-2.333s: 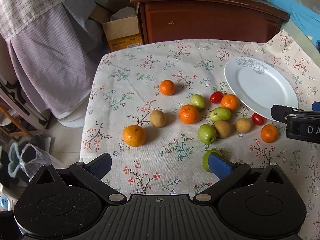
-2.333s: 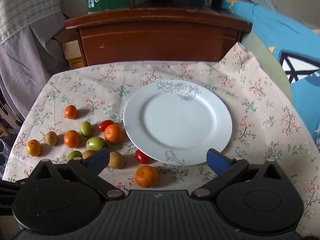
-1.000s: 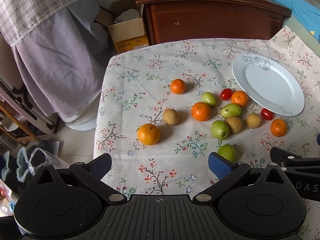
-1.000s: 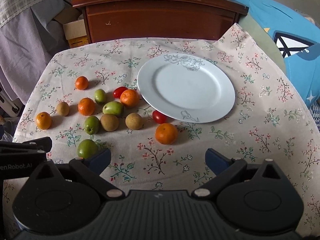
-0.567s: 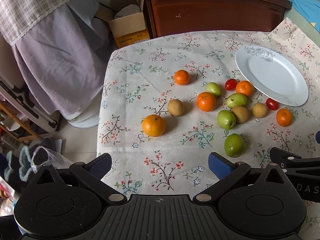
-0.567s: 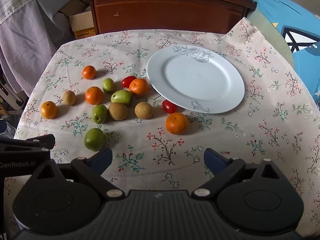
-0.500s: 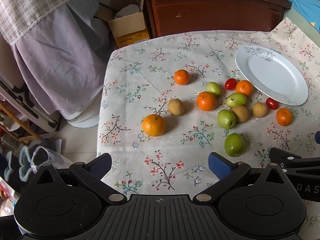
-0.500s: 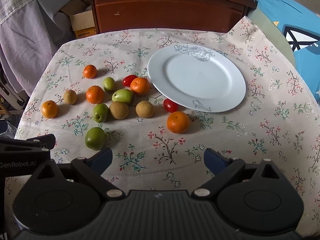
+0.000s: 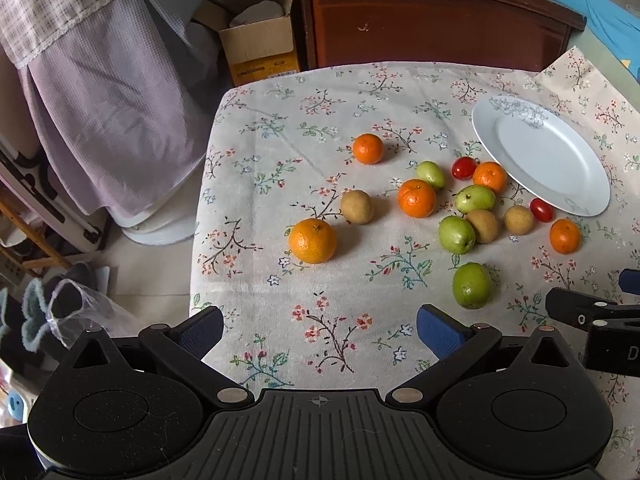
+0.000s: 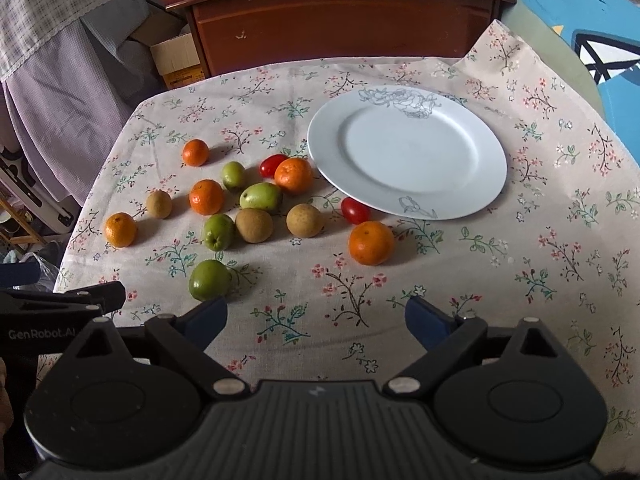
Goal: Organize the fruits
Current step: 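Move left tool toward a green fruit while right tool approaches a mandarin orange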
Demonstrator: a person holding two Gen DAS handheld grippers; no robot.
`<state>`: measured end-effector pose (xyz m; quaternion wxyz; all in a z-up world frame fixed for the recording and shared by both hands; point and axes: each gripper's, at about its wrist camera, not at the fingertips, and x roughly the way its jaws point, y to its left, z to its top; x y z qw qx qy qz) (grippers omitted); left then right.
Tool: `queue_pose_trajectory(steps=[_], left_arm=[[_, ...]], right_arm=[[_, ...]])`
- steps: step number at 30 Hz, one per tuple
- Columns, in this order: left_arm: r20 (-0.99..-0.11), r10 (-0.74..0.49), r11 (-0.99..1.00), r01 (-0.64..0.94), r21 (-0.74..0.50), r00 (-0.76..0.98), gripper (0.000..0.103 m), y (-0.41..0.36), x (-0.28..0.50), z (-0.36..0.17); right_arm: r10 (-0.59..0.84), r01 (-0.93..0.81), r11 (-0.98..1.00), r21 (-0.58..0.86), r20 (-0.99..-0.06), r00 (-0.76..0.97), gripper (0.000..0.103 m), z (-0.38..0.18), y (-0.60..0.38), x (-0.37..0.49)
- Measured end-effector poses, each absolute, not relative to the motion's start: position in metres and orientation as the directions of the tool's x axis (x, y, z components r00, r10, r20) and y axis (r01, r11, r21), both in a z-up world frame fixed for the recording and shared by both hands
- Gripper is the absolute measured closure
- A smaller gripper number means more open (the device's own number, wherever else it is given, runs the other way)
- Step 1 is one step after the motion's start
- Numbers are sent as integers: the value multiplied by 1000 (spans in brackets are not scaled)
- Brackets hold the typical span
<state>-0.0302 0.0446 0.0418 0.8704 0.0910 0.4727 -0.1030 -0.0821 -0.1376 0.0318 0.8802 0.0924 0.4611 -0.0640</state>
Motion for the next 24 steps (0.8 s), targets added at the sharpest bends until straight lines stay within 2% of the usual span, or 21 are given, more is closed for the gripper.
queue_pose_trajectory(steps=[3,9,16,24], left_arm=[[-841,-99,967,252,45,532,0,55,-30,41],[-834,-125,968,251,17,538,0,66,-32,40],[-822,-182,944,330,8,540,1,48,-38,39],[-824,-212,924,382,6,526,2,20,-39,30]], right_arm=[[-13,202,971,127,-818,575,8,32,-147,-86],[5,193,970,149,-803,596,18,30,-163,-92],[30,204,959,197,-786,617,28,25,-180,-95],[18,233,949,211,-778,628,30,21,-186,-88]])
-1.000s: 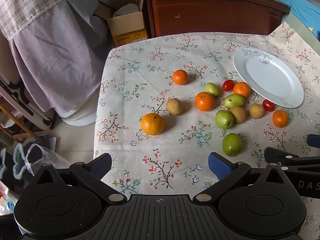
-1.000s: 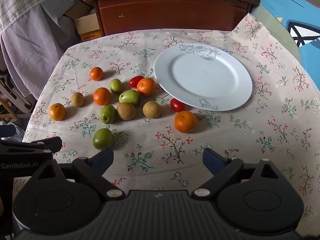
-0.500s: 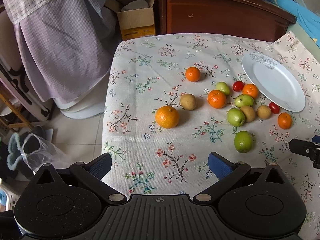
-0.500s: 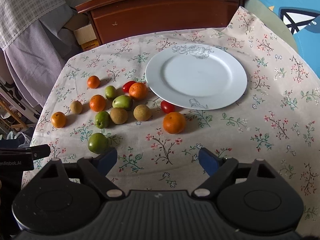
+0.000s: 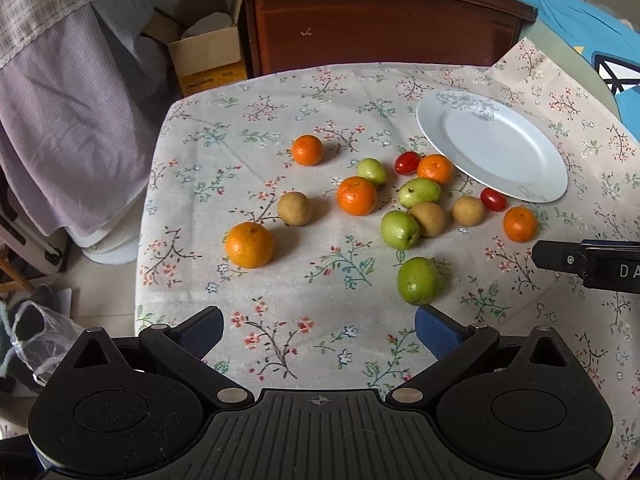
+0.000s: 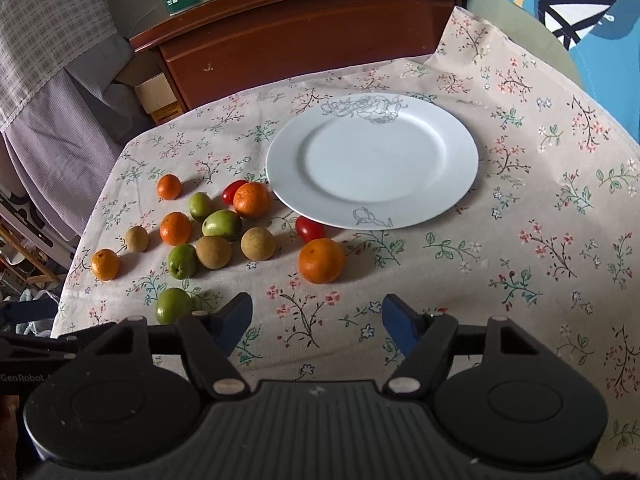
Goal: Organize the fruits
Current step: 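Move left tool toward a green fruit while right tool approaches a mandarin orange, then close left tool on the green fruit while right tool grasps the mandarin orange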
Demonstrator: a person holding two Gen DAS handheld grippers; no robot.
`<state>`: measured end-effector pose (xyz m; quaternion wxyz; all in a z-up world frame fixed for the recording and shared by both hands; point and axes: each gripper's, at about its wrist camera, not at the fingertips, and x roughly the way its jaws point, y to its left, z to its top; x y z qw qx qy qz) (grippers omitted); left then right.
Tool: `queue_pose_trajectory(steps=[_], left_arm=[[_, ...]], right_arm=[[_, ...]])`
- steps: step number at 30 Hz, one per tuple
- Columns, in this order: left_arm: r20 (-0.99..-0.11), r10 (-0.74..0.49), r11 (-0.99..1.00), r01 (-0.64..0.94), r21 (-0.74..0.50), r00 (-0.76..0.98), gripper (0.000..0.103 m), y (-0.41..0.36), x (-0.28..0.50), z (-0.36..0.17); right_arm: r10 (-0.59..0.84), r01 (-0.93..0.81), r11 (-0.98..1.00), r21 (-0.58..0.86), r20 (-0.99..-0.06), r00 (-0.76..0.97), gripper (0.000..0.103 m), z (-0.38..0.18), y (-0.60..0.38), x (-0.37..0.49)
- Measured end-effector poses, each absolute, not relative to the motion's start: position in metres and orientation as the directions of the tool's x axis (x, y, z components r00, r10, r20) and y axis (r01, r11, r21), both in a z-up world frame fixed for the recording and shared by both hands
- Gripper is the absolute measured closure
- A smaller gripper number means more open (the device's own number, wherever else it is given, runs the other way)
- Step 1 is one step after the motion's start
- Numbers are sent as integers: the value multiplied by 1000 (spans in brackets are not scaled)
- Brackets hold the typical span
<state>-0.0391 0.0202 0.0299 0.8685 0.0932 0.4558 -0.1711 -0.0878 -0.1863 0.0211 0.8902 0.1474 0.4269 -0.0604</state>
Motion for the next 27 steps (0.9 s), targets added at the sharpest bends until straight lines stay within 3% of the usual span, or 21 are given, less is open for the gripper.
queue_pose_trajectory(steps=[9,18,23,27], left_arm=[[-816,-241,914,405,-10,525,2,-3,-37,24],[-828,-208,918,397,19,521,5,-17,-33,15],[-827,-202,917,398,29,525,5,-24,-33,14],[-827,-192,917,396,40,528,12,-28,-32,11]], right_arm=[[25,252,937,242,-767,642,40,13,-193,-77],[13,229,950,212,-761,648,43,7,-190,-68],[18,224,951,213,-761,648,49,2,-191,-64],[15,219,954,206,-760,650,58,-1,-192,-63]])
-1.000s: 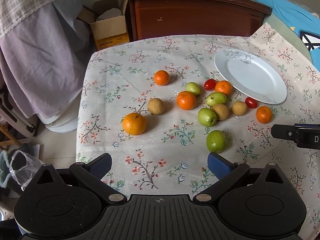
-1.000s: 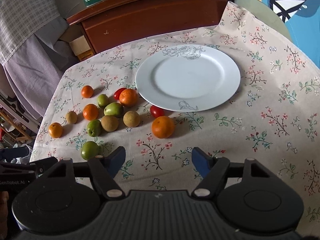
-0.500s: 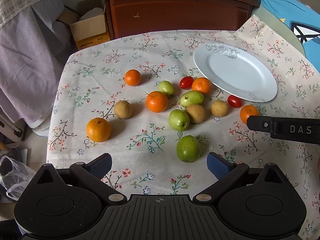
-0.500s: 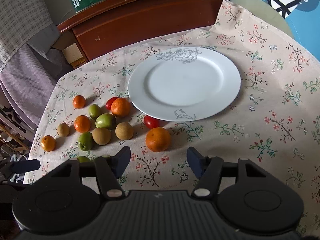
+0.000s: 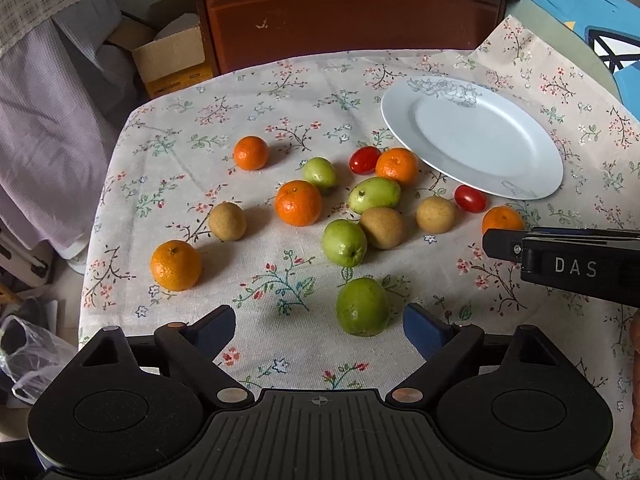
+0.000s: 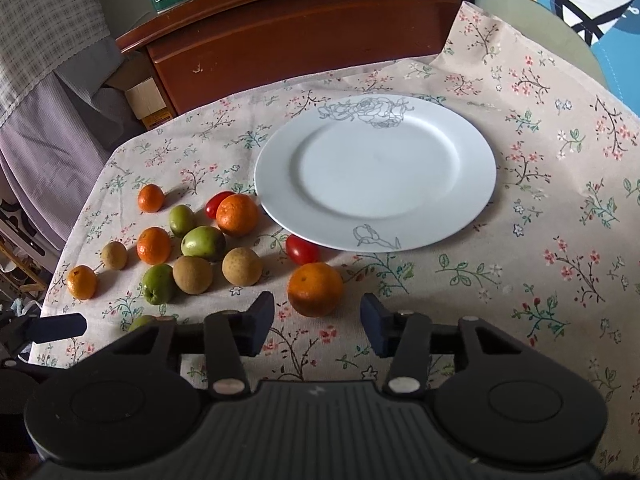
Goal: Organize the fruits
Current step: 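Close left tool on the green fruit while right tool grasps the mandarin orange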
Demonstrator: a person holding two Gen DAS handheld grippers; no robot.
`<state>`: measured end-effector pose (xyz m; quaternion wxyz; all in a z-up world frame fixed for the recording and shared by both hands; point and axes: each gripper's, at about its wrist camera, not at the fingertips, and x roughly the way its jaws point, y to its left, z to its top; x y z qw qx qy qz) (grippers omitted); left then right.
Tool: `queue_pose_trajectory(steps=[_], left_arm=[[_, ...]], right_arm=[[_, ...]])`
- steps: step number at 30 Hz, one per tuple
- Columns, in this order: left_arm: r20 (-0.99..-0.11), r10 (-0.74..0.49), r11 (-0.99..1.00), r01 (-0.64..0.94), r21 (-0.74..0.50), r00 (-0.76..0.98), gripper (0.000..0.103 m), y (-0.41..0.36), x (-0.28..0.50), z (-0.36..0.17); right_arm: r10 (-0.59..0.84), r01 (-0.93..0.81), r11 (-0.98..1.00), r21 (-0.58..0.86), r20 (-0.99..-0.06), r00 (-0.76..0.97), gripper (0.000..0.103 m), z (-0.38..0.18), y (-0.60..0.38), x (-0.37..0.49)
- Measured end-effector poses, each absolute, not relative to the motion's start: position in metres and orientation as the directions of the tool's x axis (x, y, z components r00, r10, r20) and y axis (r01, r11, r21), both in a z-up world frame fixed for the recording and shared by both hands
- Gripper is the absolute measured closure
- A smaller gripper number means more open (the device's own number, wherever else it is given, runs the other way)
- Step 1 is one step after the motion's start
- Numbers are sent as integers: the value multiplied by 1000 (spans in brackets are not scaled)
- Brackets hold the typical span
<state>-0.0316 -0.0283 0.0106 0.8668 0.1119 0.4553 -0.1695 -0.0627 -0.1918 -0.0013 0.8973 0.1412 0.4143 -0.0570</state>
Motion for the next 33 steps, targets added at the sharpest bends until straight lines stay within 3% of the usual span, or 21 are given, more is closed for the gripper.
queue_pose_trajectory(steps=[2,8,16,33], left_arm=[[-828,-188,917,397,44,528,15,-30,-31,8],[-826,-215,913,407,19,521,35,-32,-31,3],[-809,-274,902,432,-28,520,76,-28,-32,7],[-774,-323,899,432,-72,544,77,-23,-34,19]], right_arm=[[15,221,953,209,-757,653,61,-3,-193,-62],[17,204,957,205,-743,669,72,-5,-191,-61],[32,194,957,217,-741,671,73,-4,-191,-62],[93,175,941,289,-721,687,73,5,-191,-68]])
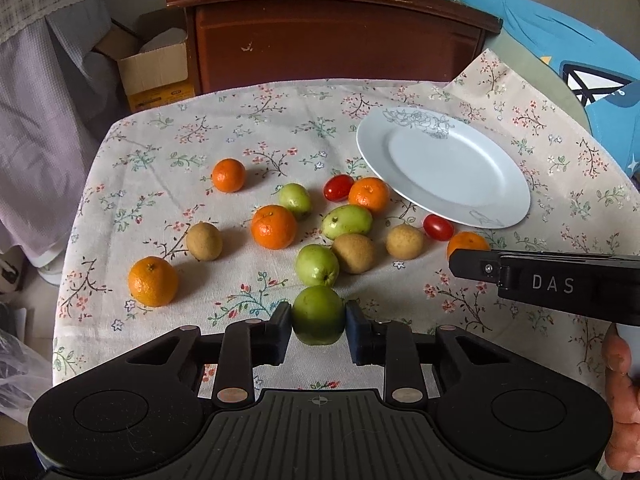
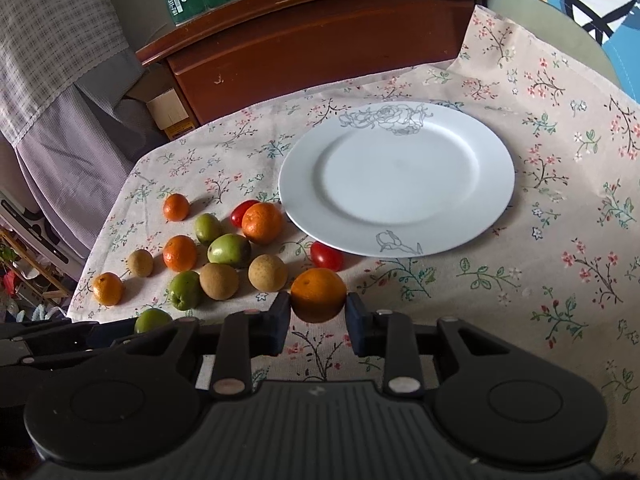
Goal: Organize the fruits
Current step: 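Close left tool on the green fruit while right tool grasps the mandarin orange, then carry both fruits onto the white plate and open both tools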
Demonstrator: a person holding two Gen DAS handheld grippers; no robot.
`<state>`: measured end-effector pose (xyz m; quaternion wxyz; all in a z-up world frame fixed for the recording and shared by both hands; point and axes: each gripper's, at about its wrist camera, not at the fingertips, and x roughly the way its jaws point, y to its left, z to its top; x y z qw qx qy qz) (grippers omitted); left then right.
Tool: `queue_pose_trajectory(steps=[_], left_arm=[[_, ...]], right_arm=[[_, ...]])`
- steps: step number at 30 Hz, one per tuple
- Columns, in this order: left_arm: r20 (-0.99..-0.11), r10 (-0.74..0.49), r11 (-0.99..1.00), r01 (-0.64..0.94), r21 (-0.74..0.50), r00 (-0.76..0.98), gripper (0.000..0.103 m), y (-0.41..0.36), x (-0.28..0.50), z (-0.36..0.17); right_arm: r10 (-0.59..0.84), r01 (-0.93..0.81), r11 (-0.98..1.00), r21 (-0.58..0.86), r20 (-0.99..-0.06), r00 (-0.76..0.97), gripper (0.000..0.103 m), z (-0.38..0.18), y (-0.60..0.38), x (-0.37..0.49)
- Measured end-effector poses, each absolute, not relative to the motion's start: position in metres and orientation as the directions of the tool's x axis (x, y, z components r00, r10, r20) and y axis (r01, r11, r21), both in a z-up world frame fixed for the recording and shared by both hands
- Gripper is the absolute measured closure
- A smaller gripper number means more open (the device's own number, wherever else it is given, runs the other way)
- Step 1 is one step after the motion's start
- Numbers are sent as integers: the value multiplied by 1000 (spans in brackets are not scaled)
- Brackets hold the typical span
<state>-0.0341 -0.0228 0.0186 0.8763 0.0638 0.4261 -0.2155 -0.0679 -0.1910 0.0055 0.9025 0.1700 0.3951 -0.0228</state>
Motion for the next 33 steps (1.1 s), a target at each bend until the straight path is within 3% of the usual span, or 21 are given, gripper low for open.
queue_pose_trajectory(steps=[13,22,33], left_arm=[[-728,-412,875,460,-149,548,77,-38,-17,39],[-713,-481,847,479,-228,511,77,-55,1,40],[-699,-527,805,548,-227,483,77,-82,17,40]], right_arm=[[86,171,938,303,-678,730,73,30,-201,-70],[60,220,931,293,-714,697,73,35,-226,-57],[2,311,905,292,-732,682,73,31,-247,-44]])
